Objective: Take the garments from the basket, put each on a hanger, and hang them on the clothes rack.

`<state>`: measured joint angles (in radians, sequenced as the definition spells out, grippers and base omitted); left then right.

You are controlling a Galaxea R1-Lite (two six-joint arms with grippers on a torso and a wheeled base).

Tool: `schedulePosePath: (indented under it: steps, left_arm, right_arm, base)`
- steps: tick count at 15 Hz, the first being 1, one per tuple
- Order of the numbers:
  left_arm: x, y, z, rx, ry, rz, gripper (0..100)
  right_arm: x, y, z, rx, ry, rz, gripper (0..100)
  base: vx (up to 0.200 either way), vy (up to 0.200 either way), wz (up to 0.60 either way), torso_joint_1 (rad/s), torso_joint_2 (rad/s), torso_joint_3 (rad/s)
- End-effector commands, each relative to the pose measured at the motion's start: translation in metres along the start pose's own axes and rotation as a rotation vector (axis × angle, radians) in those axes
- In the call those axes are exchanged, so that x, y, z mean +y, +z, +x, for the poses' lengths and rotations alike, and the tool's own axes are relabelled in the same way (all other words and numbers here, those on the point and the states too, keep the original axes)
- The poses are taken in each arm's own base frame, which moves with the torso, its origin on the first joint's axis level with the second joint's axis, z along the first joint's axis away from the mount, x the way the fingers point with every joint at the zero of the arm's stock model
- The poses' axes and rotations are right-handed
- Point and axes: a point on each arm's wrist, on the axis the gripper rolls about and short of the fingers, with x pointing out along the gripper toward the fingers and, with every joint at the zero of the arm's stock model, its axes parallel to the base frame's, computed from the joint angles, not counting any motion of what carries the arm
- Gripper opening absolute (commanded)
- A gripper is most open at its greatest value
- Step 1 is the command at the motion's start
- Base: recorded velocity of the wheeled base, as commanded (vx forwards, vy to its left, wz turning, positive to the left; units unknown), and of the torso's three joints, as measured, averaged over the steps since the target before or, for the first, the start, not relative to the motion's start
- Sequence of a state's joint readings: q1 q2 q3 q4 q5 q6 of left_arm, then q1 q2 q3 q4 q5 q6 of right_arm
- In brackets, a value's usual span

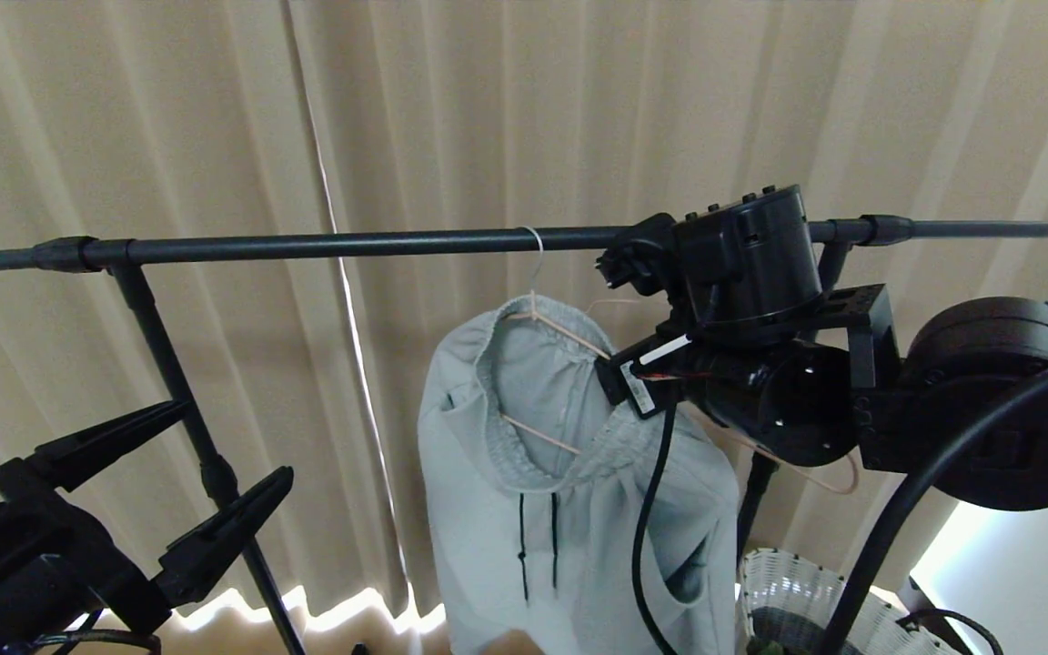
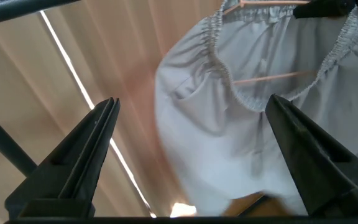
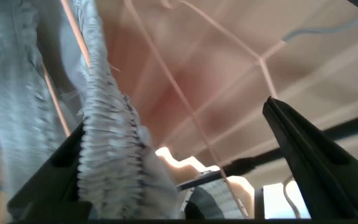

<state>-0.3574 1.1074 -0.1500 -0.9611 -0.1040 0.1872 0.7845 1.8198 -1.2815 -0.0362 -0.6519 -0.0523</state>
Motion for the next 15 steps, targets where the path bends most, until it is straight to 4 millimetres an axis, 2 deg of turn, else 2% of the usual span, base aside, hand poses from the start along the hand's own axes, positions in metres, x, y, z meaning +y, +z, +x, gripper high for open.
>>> schedulePosePath:
  steps: [1, 8, 11, 14, 15]
  left_arm:
    - [0.0, 0.0, 0.001, 0.003, -0.001, 0.0, 100]
    - [0.0, -0.003, 0.001, 0.015, -0.003, -0.002, 100]
    - [0.0, -0.003, 0.001, 0.015, -0.003, -0.002, 100]
    - [0.0, -0.003, 0.002, 0.018, 0.004, -0.002, 100]
    - [0.005, -0.004, 0.001, 0.029, 0.046, -0.002, 100]
  right_arm:
    - [0.001, 0.002, -0.004, -0.012, 0.114, 0.058, 100]
    - [0.008, 0.001, -0.001, -0.103, 0.303, 0.173, 100]
    - [0.009, 0.002, -0.001, -0.138, 0.325, 0.19, 100]
    - [-0.002, 0.005, -0.015, -0.173, 0.325, 0.207, 100]
    - [-0.023, 0.004, -0.038, -0.204, 0.309, 0.224, 100]
  base:
    - [0.0, 0.0, 0.0, 0.0, 0.0, 0.0]
    - [0.0, 0.0, 0.0, 0.0, 0.0, 0.0]
    - [0.0, 0.0, 0.0, 0.0, 0.0, 0.0]
    - [0.0, 0.0, 0.0, 0.0, 0.0, 0.0]
    - [0.0, 0.0, 0.0, 0.0, 0.0, 0.0]
